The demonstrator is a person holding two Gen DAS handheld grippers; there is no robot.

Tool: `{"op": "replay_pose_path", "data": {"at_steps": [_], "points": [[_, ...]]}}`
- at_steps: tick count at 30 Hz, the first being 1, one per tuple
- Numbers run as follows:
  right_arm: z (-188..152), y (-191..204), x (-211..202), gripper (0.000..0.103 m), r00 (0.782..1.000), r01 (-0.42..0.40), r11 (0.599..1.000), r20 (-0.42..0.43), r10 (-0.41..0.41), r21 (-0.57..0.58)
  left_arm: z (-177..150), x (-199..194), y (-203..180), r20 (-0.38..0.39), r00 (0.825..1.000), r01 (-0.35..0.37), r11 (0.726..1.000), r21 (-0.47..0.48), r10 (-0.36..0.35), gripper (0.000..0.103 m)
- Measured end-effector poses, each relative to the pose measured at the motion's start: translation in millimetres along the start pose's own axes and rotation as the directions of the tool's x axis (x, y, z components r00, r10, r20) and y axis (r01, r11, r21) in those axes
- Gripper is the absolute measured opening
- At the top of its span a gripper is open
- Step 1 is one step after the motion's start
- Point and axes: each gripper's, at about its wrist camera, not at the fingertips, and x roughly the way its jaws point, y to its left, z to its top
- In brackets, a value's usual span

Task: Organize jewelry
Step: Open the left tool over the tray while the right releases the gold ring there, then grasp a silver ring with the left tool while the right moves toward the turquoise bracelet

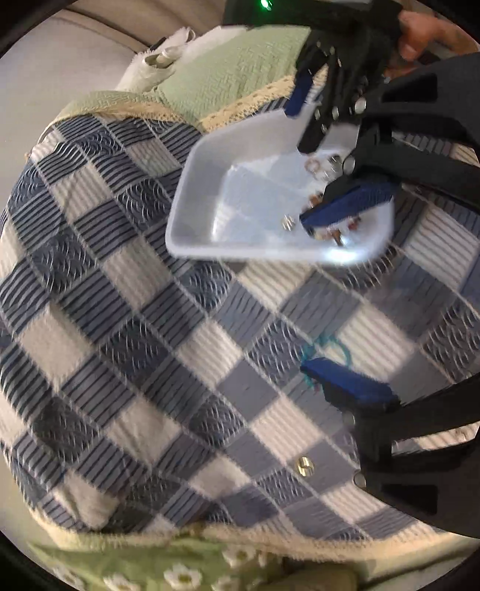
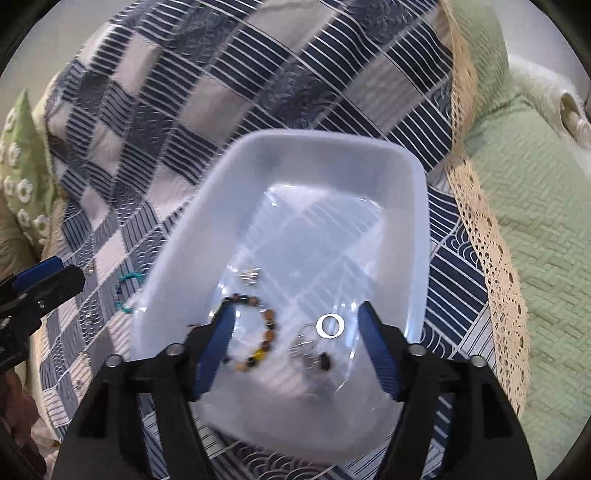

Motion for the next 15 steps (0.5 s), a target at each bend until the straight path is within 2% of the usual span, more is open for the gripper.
{"op": "replay_pose_path", "data": {"at_steps": [2, 3, 10, 15], "points": [[-3.4, 14.1, -8.5, 0.084, 1.000, -0.021, 1.000, 0.013, 0.021, -0.021, -9.1, -12.4, 15.8, 0.011, 0.999, -0.031, 1.000, -0.003, 0.031, 0.085], [-5.4, 20.4, -12.4, 0.088, 1.000, -0.027, 0.999, 0.016, 0.027, -0.036, -15.5, -18.2, 24.3, 0.009, 0.999, -0.049, 0.999, 0.004, 0.049, 0.085], [-24.5, 73.2, -16.5, 0.088, 0.999, -0.039, 0.990, 0.005, 0.040, -0.134, -65.9, -24.4, 74.0, -0.056, 0.993, -0.109, 0.994, -0.022, 0.108, 0.085], [-32.9, 96.3, -6.6, 0.088, 0.995, -0.092, 0.987, -0.042, 0.087, -0.130, -97.9, -10.2, 109.7, -0.113, 0.989, -0.104, 0.990, -0.097, 0.093, 0.085]]}}
